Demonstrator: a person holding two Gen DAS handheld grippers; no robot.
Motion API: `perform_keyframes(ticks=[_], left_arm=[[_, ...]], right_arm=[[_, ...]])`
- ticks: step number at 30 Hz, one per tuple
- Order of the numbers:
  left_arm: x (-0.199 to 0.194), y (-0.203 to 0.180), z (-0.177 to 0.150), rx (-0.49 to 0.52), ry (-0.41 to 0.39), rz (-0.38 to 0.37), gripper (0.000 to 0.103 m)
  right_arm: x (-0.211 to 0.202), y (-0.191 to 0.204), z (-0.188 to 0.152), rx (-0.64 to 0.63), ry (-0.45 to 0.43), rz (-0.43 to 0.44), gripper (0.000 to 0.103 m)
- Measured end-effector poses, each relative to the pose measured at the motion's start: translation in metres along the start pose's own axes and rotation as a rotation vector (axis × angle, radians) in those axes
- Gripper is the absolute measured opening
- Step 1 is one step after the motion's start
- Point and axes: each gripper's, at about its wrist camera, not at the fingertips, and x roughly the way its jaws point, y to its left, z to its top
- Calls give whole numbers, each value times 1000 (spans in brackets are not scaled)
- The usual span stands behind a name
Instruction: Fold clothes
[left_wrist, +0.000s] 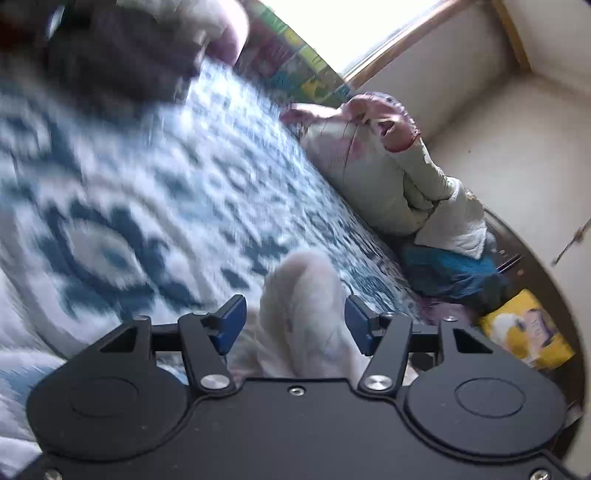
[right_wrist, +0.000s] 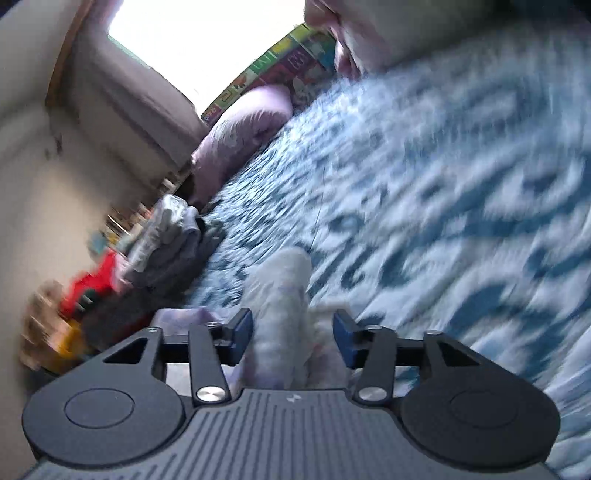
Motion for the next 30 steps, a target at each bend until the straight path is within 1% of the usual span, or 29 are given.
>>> perform_keyframes(ticks=[1,3,5,6,8,9,14,16,19,25,28,29,30], left_arm=[[-7,-6,0,22,-29,6,57],[-18,-21,-1,82,-65,-28,57],[-22,-39,-3,169,-64,-77,57],[-20,-48,-7,232,-52,-78,57],[-13,-65,-17,367,-23,-62,57],[-7,-67,-23,412,-8,-46,57],[30,-62,-51,581,68,56,57],[43,-59,-62,651,91,89,57],[45,-49,-68,672,96,85,58],[50,-38,-69,643,99,56,59],[42,-44,-67,633,94,51,59],[35,-48,-64,628,83,44,59],[28,-52,-60,624,57,31,59]], right_arm=[[-9,9,1,-61,-20,-33,51],[-25,25,1,-159,-57,-65,51],[-42,41,-1,-257,-95,-86,51],[-48,48,-6,-311,-99,-71,51],[-59,62,-17,-421,-104,-36,51],[-54,65,-21,-445,-95,-39,50],[-24,75,-36,-549,-39,-65,50],[-11,79,-42,-590,-17,-75,52],[4,74,-59,-622,5,-99,52],[11,65,-75,-610,-30,-99,52],[9,70,-71,-615,-17,-107,52],[6,74,-67,-621,-11,-110,52],[0,78,-64,-630,-32,-108,52]])
